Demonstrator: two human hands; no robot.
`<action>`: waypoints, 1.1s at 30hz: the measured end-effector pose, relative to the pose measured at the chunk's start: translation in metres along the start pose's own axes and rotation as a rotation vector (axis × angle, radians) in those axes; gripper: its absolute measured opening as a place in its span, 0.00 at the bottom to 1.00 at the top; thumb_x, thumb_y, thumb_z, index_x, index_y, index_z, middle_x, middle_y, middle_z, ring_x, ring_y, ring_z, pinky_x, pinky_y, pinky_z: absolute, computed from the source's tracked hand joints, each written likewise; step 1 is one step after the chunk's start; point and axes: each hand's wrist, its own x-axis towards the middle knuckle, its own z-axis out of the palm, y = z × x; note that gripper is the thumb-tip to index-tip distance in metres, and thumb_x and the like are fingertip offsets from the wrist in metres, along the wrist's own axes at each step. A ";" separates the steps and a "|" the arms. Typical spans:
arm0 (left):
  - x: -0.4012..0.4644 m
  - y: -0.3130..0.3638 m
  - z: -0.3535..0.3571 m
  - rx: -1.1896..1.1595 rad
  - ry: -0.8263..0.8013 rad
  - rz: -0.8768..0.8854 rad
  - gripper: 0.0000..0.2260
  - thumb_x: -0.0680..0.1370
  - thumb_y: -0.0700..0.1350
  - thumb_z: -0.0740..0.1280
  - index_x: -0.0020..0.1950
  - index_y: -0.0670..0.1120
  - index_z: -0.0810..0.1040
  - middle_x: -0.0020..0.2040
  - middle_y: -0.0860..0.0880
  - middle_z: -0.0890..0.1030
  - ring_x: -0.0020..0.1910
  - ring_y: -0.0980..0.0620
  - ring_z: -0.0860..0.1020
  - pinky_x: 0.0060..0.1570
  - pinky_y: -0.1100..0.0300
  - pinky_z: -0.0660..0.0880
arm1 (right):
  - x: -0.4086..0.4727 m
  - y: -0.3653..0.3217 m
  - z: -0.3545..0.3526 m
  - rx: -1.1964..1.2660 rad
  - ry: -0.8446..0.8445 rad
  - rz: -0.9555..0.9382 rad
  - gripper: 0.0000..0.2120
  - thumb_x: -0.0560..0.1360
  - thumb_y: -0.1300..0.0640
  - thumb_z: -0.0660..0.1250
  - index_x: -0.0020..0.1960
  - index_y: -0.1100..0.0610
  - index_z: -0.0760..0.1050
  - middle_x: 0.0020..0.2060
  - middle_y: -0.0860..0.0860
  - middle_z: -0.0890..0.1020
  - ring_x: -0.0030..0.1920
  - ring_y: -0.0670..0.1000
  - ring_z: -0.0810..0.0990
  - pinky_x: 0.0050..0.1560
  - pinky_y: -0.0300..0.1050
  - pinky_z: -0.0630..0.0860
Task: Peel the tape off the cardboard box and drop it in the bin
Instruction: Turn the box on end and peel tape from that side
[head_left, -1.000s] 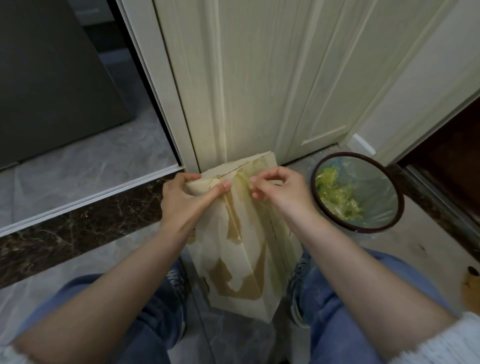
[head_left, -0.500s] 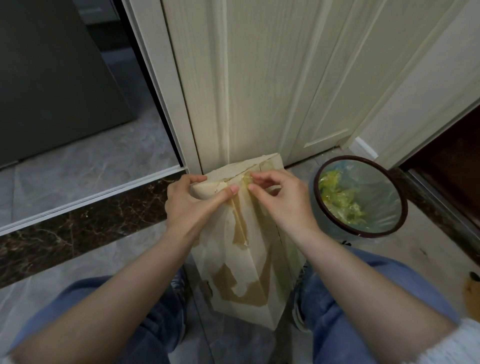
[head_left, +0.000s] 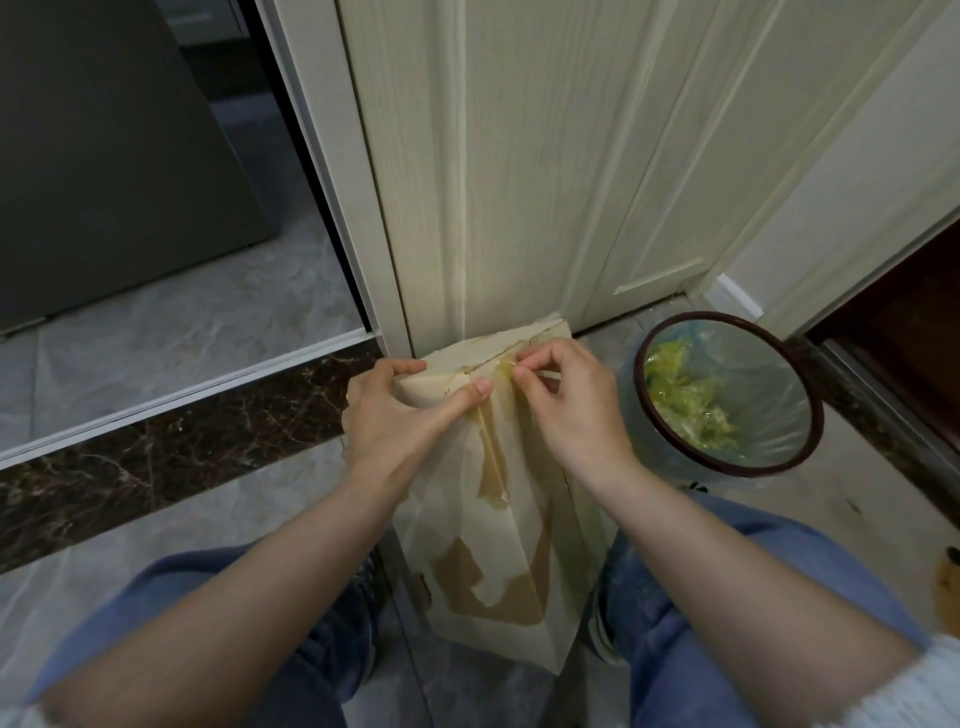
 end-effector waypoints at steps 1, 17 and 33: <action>0.000 -0.001 0.000 -0.002 0.007 -0.004 0.35 0.51 0.78 0.73 0.52 0.64 0.75 0.65 0.54 0.70 0.67 0.48 0.70 0.68 0.43 0.72 | -0.002 -0.001 0.001 -0.014 -0.026 -0.014 0.02 0.78 0.58 0.69 0.46 0.54 0.77 0.52 0.47 0.80 0.54 0.45 0.79 0.58 0.49 0.79; 0.007 -0.002 -0.006 -0.162 0.017 -0.109 0.34 0.53 0.74 0.73 0.53 0.60 0.77 0.64 0.50 0.75 0.59 0.51 0.76 0.60 0.50 0.76 | -0.002 -0.007 -0.013 0.245 -0.435 0.029 0.06 0.82 0.59 0.63 0.47 0.58 0.69 0.74 0.45 0.70 0.74 0.42 0.66 0.75 0.51 0.66; 0.005 0.008 -0.017 -0.047 0.082 -0.014 0.34 0.52 0.75 0.73 0.54 0.63 0.74 0.63 0.55 0.69 0.68 0.47 0.69 0.68 0.43 0.72 | 0.005 -0.023 -0.009 1.070 -0.352 0.440 0.11 0.82 0.65 0.58 0.42 0.57 0.68 0.64 0.59 0.80 0.66 0.54 0.78 0.69 0.51 0.72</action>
